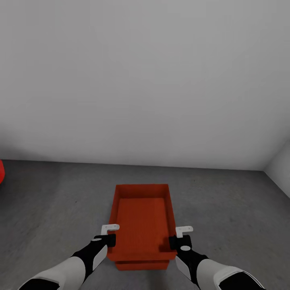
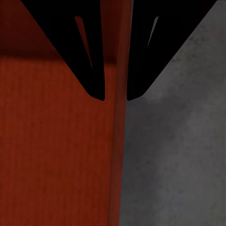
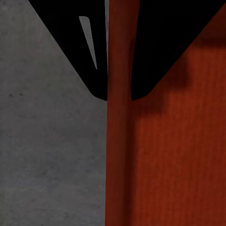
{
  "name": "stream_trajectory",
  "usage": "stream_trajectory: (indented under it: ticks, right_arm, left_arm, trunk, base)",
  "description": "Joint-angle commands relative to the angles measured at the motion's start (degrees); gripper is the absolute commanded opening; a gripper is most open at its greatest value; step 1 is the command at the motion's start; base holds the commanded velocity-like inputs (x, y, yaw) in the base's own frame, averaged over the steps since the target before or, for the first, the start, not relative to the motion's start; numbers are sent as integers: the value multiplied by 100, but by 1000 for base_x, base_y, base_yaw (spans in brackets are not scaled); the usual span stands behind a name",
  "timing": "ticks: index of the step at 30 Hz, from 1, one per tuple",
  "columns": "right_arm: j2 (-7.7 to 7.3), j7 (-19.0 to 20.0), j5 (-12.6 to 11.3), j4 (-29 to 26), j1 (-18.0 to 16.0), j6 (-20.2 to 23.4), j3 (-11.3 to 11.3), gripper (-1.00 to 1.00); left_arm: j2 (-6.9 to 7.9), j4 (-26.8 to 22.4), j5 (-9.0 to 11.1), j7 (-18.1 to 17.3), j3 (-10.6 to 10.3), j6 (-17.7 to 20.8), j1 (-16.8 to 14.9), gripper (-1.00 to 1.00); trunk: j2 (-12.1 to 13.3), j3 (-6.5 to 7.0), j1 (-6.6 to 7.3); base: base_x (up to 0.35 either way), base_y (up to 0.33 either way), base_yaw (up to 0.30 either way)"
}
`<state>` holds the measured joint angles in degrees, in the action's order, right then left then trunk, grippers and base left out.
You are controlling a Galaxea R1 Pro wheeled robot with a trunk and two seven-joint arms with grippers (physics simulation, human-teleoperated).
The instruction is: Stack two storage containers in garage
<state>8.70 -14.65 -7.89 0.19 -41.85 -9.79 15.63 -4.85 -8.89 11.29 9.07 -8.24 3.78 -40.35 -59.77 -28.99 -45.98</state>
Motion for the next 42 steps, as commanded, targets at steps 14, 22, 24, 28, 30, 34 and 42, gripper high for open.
stream_trajectory:
  ticks: [14, 22, 24, 28, 30, 34, 42]
  right_arm:
    - [1, 6, -11, 7, 1, 3, -244, -100]
    - [3, 3, -11, 7, 1, 3, -244, -100]
    - [1, 5, -11, 7, 1, 3, -244, -100]
    - [0, 5, -11, 7, 1, 3, -244, -100]
    - [0, 6, -12, 7, 1, 3, -244, -100]
    - [2, 6, -11, 7, 1, 3, -244, -100]
    - [1, 6, -11, 7, 1, 2, -244, -100]
  left_arm:
    - [468, -27, -65, 69, 357, -35, -7, -100]
    - [463, -25, -64, 69, 350, -35, -7, -100]
    - [461, -25, -65, 69, 349, -35, -5, -100]
    - [459, -25, -65, 67, 349, -35, -5, -100]
    - [459, -25, -65, 68, 349, -35, -7, -100]
    - [459, -25, -65, 68, 349, -35, -4, -100]
    - [459, -25, -65, 69, 349, -35, -8, -100]
  trunk:
    - [-4, -17, 0]
    - [-164, -89, -88]
    - [-245, -125, -132]
    - [-405, -197, -220]
    - [-485, -233, -264]
    - [-646, -304, -351]
    - [-966, -448, -527]
  base:
    - [0, 0, 0]
    - [0, 0, 0]
    - [0, 0, 0]
    - [0, 0, 0]
    - [0, 0, 0]
    - [0, 0, 0]
    - [0, 0, 0]
